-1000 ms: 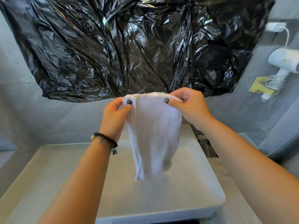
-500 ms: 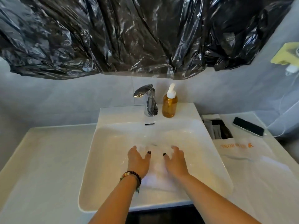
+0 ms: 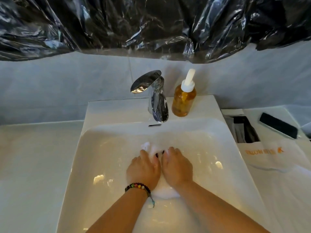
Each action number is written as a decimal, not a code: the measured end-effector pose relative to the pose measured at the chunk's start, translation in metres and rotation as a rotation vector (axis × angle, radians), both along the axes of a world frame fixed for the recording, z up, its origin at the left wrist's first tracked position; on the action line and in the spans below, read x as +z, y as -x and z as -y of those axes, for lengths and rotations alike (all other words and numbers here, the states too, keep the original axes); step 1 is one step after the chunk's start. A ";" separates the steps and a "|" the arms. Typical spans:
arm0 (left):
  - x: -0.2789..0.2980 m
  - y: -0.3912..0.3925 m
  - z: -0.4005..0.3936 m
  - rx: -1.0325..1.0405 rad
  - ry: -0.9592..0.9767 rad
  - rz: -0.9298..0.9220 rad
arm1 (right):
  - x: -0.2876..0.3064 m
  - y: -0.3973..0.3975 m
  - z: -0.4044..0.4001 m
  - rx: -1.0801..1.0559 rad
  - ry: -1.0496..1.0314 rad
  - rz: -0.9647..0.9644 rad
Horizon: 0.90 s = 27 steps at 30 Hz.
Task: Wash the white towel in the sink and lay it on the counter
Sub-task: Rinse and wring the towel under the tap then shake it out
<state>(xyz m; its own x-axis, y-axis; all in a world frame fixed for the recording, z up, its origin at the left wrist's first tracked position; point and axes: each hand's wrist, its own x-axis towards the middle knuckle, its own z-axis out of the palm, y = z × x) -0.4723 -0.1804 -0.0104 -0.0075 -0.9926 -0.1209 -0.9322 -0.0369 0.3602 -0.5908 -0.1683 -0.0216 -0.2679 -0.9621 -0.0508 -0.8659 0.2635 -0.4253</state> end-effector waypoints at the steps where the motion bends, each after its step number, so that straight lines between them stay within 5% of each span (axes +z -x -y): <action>1: 0.001 0.000 0.004 -0.010 -0.001 0.005 | 0.001 0.002 0.005 0.014 -0.011 -0.007; 9: -0.001 -0.010 -0.015 -0.116 0.150 0.071 | 0.010 -0.009 -0.027 -0.099 -0.052 0.124; 13: -0.001 -0.015 -0.017 -0.159 0.001 0.008 | 0.001 -0.023 -0.045 -0.083 0.005 -0.035; 21: -0.025 -0.010 0.006 -0.252 0.235 0.075 | -0.011 -0.009 -0.019 0.053 0.133 -0.140; 27: -0.004 -0.007 0.012 -0.236 0.014 0.125 | 0.001 -0.006 -0.012 0.091 0.020 -0.137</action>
